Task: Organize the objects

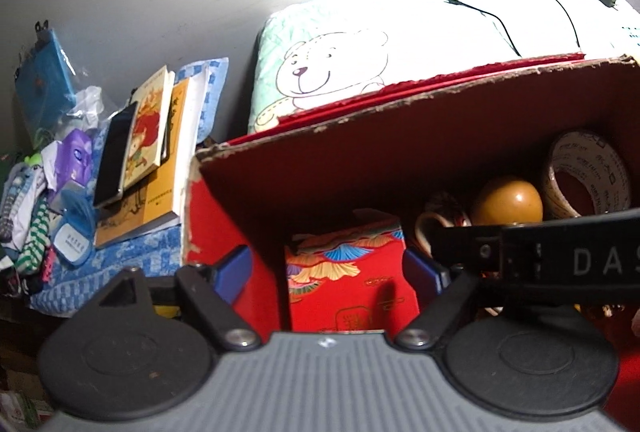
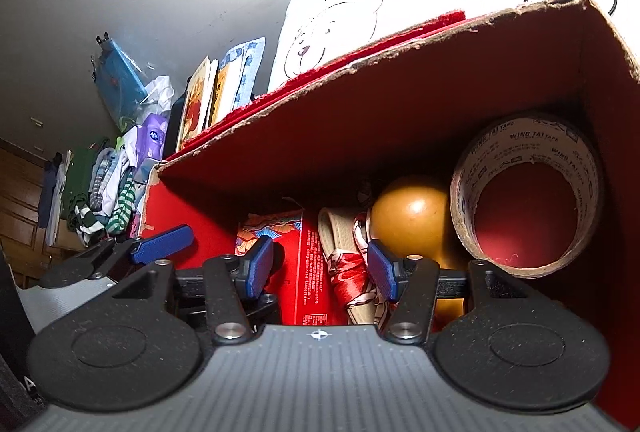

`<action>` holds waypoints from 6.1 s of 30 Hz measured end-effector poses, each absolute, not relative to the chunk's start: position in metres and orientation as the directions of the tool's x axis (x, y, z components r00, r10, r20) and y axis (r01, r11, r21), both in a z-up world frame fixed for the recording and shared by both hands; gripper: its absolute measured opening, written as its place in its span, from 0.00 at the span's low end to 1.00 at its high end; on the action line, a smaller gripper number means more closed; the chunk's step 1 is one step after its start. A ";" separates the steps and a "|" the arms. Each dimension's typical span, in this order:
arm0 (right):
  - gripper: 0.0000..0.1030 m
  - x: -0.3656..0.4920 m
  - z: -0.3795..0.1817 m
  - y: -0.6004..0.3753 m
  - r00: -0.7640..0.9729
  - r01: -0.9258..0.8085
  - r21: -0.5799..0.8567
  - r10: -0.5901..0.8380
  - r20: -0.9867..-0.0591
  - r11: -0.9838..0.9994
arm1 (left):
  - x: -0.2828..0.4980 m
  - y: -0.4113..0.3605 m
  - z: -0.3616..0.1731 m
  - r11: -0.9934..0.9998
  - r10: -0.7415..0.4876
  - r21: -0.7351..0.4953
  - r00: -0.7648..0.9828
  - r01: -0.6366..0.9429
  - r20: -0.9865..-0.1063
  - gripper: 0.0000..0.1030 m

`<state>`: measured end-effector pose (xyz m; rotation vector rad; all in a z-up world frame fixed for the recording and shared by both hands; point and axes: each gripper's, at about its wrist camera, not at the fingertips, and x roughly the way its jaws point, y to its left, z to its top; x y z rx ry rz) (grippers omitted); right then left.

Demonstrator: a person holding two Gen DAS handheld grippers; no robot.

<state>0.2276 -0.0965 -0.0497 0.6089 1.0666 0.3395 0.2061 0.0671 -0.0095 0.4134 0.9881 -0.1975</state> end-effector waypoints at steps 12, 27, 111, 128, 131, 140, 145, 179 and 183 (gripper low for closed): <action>0.55 0.226 -0.048 -0.096 0.469 0.035 0.600 0.517 -0.717 0.799 | 0.205 0.067 -0.011 0.904 -0.003 0.228 0.538 0.362 -0.843 0.83; 0.54 0.219 -0.043 -0.098 0.528 0.019 0.588 0.491 -0.693 0.809 | 0.204 0.064 -0.010 0.896 0.011 0.257 0.559 0.363 -0.829 0.85; 0.59 0.062 0.020 -0.091 0.733 0.079 0.266 0.125 -0.669 0.961 | 0.060 0.096 0.050 0.948 -0.058 0.148 0.606 0.284 -0.793 0.98; 0.59 0.048 0.000 -0.090 0.620 0.072 0.320 0.209 -0.756 0.945 | 0.053 0.095 0.019 0.945 -0.028 0.123 0.449 0.304 -0.893 0.98; 0.59 0.048 -0.001 -0.090 0.607 0.070 0.328 0.220 -0.763 0.942 | 0.052 0.095 0.018 0.943 -0.028 0.120 0.434 0.310 -0.901 0.98; 0.59 0.044 0.013 -0.093 0.615 0.065 0.352 0.241 -0.751 0.934 | 0.052 0.097 0.034 0.936 -0.056 0.100 0.424 0.337 -0.904 0.97; 0.59 0.048 0.027 -0.102 0.664 0.075 0.352 0.217 -0.715 0.933 | 0.057 0.095 0.056 0.934 -0.082 0.102 0.484 0.343 -0.871 0.97; 0.59 0.141 0.004 -0.113 0.733 0.047 0.357 0.210 -0.647 0.933 | 0.154 0.072 0.023 0.950 -0.006 0.182 0.598 0.253 -0.801 0.98; 0.59 0.148 0.000 -0.114 0.726 0.043 0.355 0.215 -0.654 0.934 | 0.159 0.070 0.016 0.947 -0.001 0.186 0.583 0.260 -0.812 0.97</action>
